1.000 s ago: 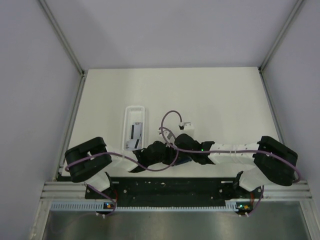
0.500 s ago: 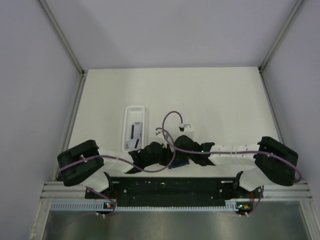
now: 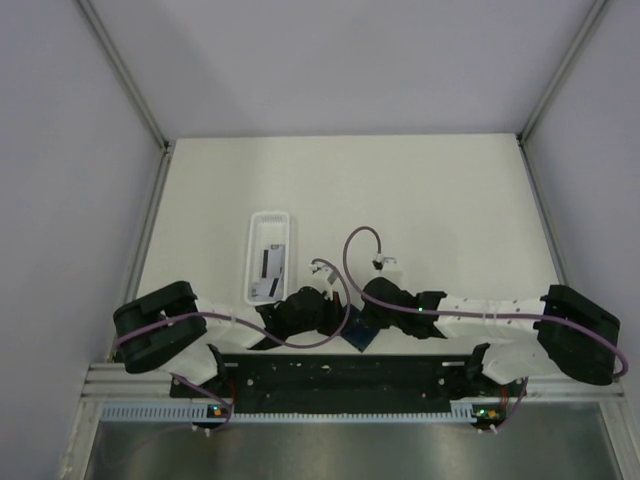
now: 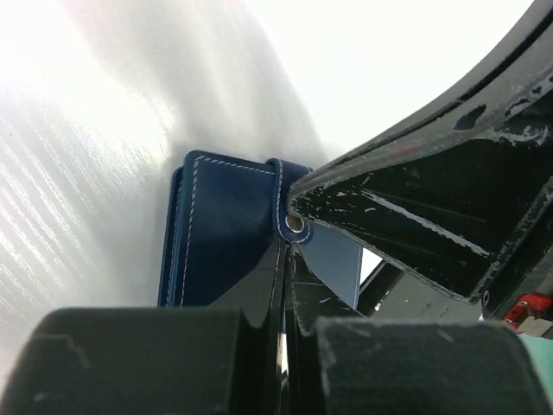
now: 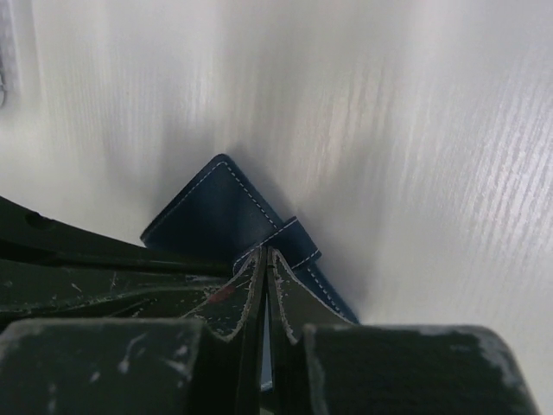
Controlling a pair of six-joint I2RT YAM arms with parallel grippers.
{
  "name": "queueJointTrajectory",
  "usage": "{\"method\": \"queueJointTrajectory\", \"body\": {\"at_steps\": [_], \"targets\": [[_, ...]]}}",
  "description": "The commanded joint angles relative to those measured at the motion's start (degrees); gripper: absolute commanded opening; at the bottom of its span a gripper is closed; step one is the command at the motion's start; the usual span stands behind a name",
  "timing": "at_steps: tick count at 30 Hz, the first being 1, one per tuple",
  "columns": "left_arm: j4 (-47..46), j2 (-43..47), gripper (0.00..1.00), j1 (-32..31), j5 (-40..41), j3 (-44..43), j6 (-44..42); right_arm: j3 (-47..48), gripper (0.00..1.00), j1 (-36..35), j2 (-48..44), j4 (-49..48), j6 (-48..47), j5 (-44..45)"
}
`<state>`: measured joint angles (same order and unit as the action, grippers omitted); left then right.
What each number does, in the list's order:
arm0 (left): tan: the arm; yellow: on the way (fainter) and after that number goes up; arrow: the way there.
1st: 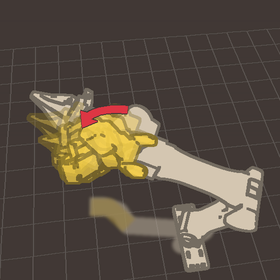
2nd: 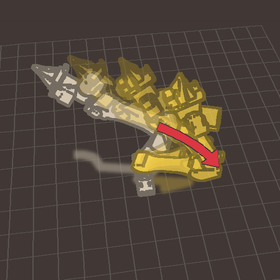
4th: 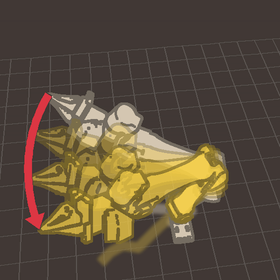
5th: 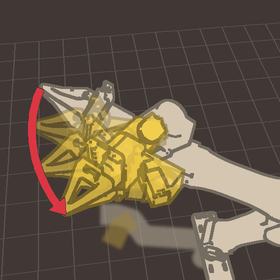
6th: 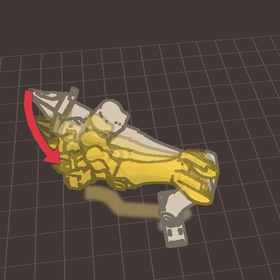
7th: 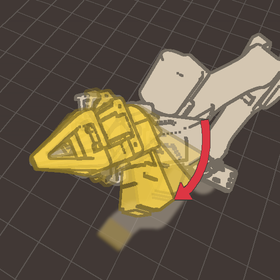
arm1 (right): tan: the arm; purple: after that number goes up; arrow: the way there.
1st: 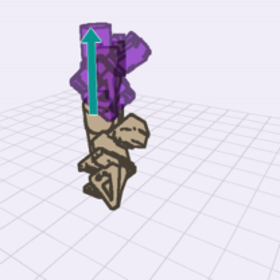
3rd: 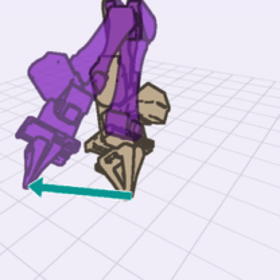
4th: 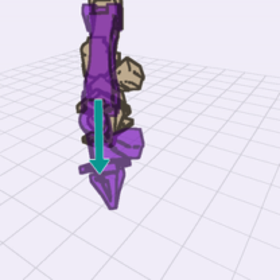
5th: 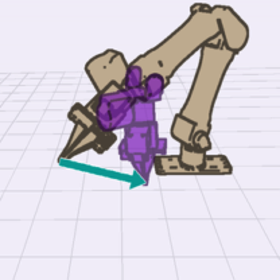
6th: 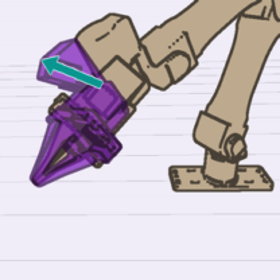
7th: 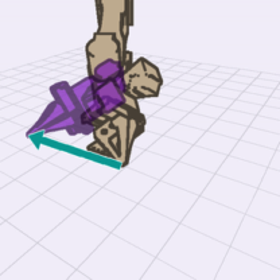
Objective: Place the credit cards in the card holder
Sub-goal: Close the card holder at the center of the board.
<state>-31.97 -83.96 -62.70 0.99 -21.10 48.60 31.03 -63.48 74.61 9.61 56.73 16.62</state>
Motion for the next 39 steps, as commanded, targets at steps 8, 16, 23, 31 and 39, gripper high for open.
{"method": "queueJointTrajectory", "body": {"at_steps": [8, 16, 23, 31, 39], "targets": [[6.6, 1.5, 0.00, 0.6, 5.7, 0.2, -2.8, -4.9, 0.04, -4.0, 0.0, 21.6, 2.0, -6.0], [11.6, 11.5, 0.00, 0.6, 7.0, 2.2, -2.6, -4.7, 0.04, -4.1, -0.4, 21.6, 2.1, -4.1], [8.9, 8.0, 0.00, 0.5, 4.4, 2.5, -3.5, -2.5, 0.10, -4.1, -3.4, 21.5, 0.8, -1.0], [6.8, 5.9, 0.00, -0.1, 4.1, 1.9, -3.1, 0.0, 0.13, -4.0, -6.3, 21.6, -0.2, 1.7], [7.7, 6.7, 0.00, -0.1, 5.0, 2.0, -3.2, 1.4, 0.16, -4.0, -11.6, 21.7, -1.8, 1.5]]}}
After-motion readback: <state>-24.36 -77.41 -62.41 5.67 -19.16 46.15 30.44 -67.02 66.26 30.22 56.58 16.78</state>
